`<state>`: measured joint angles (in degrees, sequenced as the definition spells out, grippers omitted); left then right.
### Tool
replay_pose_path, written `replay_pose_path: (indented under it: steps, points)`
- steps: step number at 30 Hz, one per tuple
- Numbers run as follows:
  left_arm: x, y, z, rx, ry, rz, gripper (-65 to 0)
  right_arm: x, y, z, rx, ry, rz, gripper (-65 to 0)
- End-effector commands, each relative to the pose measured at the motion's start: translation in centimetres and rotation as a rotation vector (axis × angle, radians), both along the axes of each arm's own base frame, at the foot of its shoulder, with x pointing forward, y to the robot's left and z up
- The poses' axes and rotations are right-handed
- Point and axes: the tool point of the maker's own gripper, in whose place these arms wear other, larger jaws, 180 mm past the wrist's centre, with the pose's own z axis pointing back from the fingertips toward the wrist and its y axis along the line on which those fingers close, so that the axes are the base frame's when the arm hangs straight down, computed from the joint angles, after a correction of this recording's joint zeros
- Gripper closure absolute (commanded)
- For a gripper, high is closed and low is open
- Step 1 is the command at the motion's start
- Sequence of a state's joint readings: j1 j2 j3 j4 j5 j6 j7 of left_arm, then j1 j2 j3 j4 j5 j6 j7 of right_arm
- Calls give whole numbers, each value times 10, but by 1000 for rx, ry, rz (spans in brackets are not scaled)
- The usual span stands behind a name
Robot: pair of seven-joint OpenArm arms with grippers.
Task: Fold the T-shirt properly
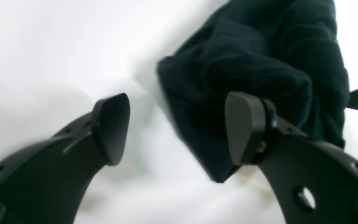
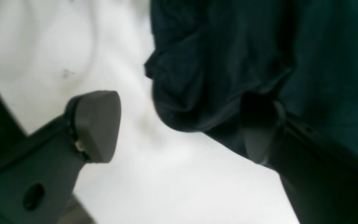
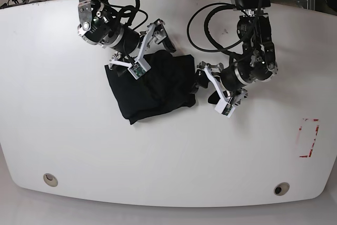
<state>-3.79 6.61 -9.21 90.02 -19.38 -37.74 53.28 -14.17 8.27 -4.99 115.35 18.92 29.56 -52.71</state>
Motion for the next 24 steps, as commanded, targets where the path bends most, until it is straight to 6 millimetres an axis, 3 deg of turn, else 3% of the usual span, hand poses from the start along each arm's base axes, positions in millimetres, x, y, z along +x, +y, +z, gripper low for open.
replay_pose_path:
  steps: [1, 11, 15, 19, 24]
  points:
    - [7, -18, 8, -66, -15, -11, -453, 10, -6, 6, -40, -60, -15, -574]
    - [18, -35, -4, -95, 39, -48, -450, 17, -3, -4, -58, -88, -50, -574]
    - [17, -48, 1, -112, 30, -86, -401, 19, 3, 0, -29, -100, -59, -558]
    - [14, -61, 9, -156, 22, -119, -299, 22, 9, 3, -6, -107, -67, -447]
    - [13, -64, 11, -179, 23, -121, -160, 24, 14, -5, 5, -82, -65, -244]
